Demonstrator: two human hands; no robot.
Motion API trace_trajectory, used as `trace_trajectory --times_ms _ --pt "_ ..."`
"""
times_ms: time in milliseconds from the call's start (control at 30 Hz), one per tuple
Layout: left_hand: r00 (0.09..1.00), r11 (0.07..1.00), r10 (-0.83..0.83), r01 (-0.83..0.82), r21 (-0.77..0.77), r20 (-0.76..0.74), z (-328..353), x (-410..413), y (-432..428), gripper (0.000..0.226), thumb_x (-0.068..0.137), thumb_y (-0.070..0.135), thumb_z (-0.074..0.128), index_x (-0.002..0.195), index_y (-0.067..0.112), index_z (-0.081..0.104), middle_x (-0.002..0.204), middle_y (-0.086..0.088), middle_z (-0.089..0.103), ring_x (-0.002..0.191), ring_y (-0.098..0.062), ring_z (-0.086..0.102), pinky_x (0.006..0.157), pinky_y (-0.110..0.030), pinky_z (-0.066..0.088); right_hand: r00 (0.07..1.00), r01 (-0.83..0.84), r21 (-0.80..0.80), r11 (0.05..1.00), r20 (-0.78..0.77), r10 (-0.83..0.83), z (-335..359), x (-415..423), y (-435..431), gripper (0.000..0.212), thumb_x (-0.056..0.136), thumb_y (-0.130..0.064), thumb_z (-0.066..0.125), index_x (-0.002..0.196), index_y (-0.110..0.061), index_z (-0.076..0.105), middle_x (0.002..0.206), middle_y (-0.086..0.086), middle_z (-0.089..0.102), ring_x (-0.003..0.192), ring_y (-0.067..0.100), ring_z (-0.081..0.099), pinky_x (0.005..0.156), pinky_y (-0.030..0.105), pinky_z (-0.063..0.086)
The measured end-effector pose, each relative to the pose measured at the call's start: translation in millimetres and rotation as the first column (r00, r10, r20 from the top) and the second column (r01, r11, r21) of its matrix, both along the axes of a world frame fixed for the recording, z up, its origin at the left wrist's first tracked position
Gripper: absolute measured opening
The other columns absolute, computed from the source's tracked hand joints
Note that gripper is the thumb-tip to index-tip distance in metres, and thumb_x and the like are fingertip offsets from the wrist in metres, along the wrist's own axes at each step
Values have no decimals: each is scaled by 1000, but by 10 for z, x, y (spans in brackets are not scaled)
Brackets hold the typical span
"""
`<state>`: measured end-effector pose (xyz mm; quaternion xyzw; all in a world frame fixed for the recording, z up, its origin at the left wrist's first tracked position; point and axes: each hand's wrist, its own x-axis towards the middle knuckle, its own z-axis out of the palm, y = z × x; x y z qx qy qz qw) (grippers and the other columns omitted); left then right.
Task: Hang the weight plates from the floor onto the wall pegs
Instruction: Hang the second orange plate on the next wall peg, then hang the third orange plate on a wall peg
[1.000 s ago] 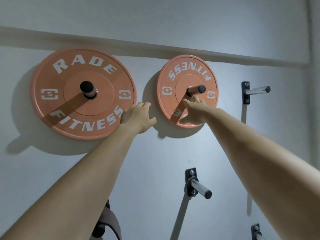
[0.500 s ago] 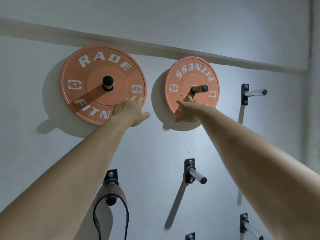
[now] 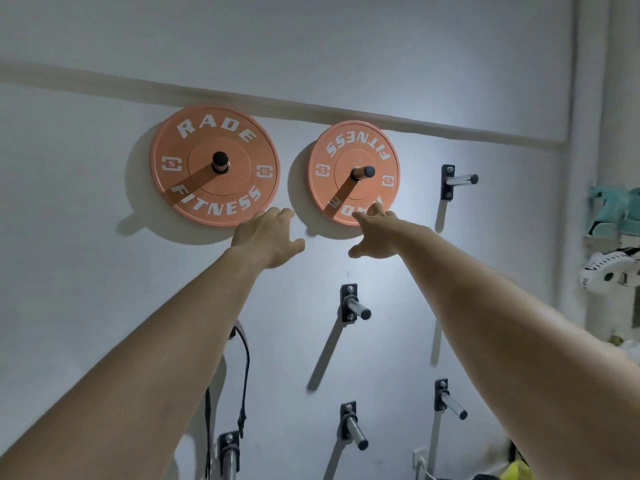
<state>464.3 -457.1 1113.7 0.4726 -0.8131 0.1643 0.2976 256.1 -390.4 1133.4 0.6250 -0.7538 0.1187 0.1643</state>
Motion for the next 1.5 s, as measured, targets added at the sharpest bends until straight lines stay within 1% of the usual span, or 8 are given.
trace_trajectory --times_ms 167,300,400,667,833,1100,1300,1500 --pt "1000 999 -8 8 33 15 -103 -26 754 65 95 52 51 150 23 36 150 -2 45 135 -26 44 100 -44 42 1000 -4 39 999 29 3 -187 -53 759 85 87 -42 69 155 -20 21 149 12 24 135 37 30 101 50 42" --pt "1000 999 -3 2 37 26 -67 5 1183 64 95 52 52 150 22 37 148 -3 46 133 -26 45 99 -45 45 999 5 39 999 49 -7 -206 -100 1188 81 90 -43 66 155 -18 24 156 13 19 138 36 30 101 49 42" --pt "999 998 -4 1 59 46 -107 -5 1358 66 95 52 51 151 22 36 149 -3 45 133 -27 46 99 -46 46 998 0 40 999 56 -2 -280 -101 1383 87 90 -43 66 157 -21 16 158 13 15 140 36 28 105 50 42" --pt "997 992 -57 50 113 54 -479 -175 1439 62 96 49 51 150 21 37 146 -3 47 132 -26 45 96 -43 45 993 50 76 996 103 -57 -666 -139 1518 78 89 -43 66 152 -18 28 156 12 15 138 36 29 102 51 43" --pt "990 971 -89 63 229 106 -1171 -296 1342 59 96 49 50 148 21 39 144 -2 48 132 -25 44 94 -41 42 985 76 175 982 138 -101 -1324 -166 1488 76 90 -45 64 152 -20 28 153 10 20 136 35 31 101 49 44" --pt "942 950 -175 84 301 287 -2381 -678 1459 56 96 45 51 143 16 43 134 -7 52 121 -28 49 89 -41 41 979 58 344 937 165 -121 -2668 -434 1692 82 92 -66 50 155 -20 23 154 12 27 137 36 35 107 54 40" --pt "922 910 -224 82 407 316 -3242 -1317 1725 52 97 40 49 142 15 44 137 -9 51 122 -30 50 84 -39 40 961 38 443 896 229 -154 -3579 -1060 1998 80 93 -62 54 156 -23 23 153 13 29 138 36 34 108 53 39" --pt "905 856 -240 27 516 351 -4183 -2088 2224 55 96 38 48 145 15 41 139 -11 49 124 -32 49 91 -44 43 945 0 520 854 279 -170 -4461 -1912 2465 77 94 -60 55 156 -25 25 154 14 28 138 37 34 107 52 39"
